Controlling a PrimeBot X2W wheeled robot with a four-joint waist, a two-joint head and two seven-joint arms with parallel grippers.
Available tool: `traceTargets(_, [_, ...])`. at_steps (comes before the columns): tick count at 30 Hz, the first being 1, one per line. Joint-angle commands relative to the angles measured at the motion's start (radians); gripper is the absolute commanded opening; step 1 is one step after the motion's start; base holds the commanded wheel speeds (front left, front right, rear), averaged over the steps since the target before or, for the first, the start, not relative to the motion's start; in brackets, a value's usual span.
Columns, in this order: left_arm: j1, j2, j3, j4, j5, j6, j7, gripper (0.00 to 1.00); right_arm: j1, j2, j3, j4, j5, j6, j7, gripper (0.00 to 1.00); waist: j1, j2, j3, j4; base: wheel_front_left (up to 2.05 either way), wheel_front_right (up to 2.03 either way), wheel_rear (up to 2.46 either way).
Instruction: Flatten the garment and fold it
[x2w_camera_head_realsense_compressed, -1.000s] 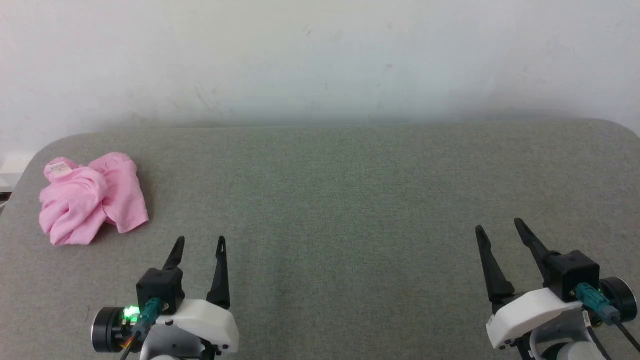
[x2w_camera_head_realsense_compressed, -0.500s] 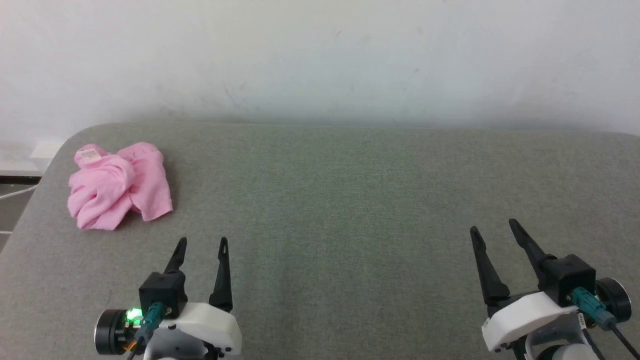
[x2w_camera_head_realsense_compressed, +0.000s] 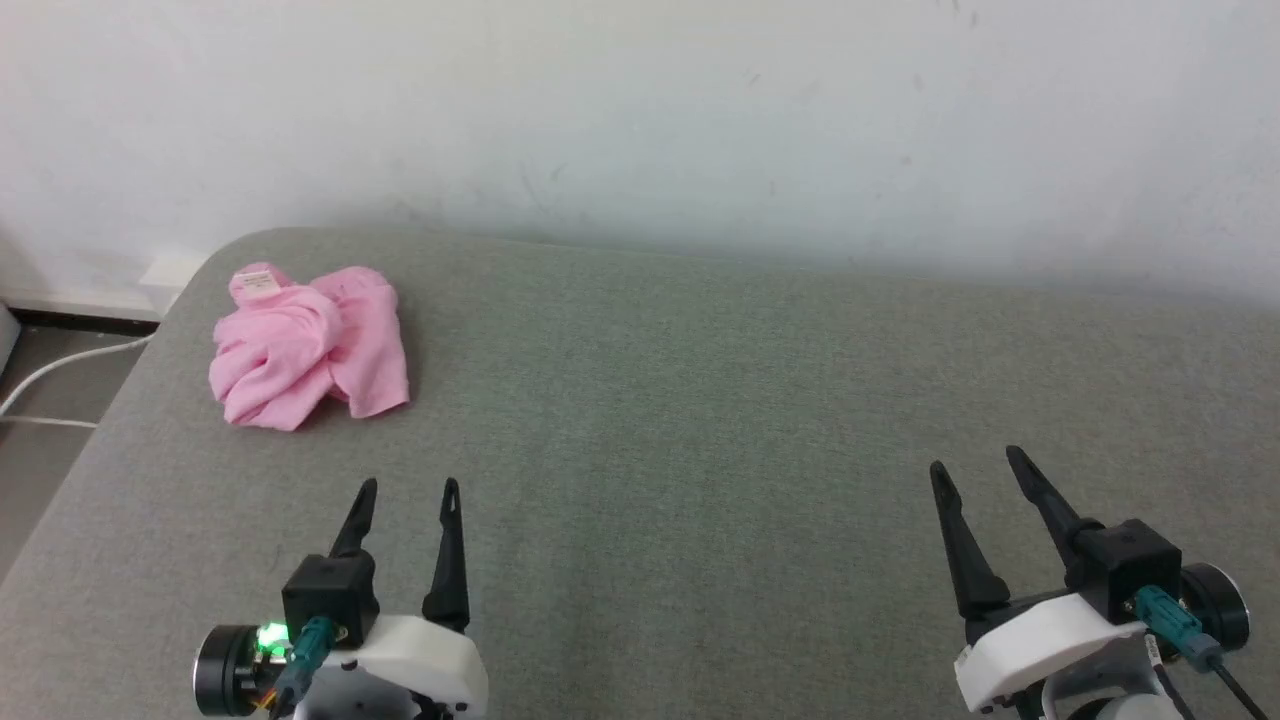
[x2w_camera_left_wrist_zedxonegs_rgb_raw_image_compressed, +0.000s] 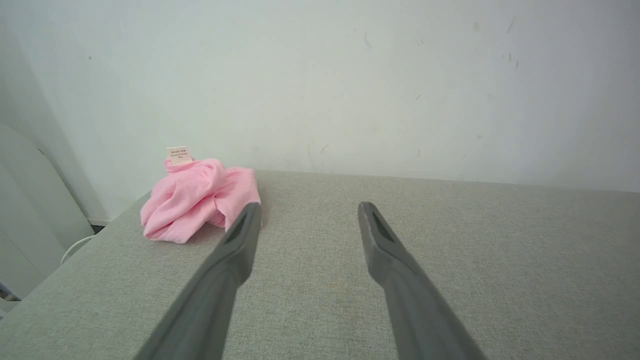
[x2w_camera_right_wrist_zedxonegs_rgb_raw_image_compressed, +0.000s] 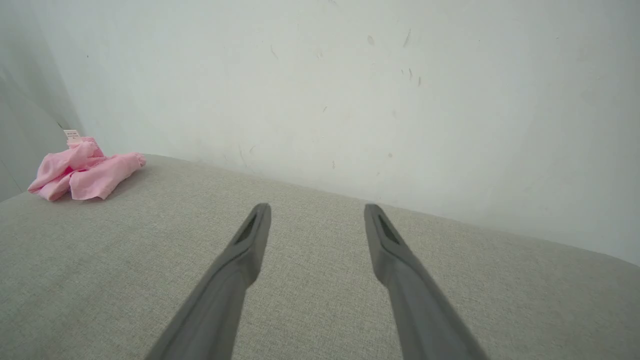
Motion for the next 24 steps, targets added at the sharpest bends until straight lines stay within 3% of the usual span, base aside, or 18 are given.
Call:
traceTargets(1, [0.015, -0.001, -0.003, 0.0, -0.009, 0.006, -0.01, 1.0, 0.012, 0.002, 0.003, 0.005, 0.009, -0.001, -0.01, 1.0, -0.0001, 0.0, -0.005, 0.02, 0.0, 0.0, 0.0])
traceTargets(24, [0.036, -0.001, -0.02, 0.013, -0.013, 0.005, -0.058, 1.0, 0.02, 0.003, 0.028, 0.029, 0.032, -0.001, -0.058, 1.0, -0.0001, 0.0, -0.024, 0.162, 0.0, 0.0, 0.0])
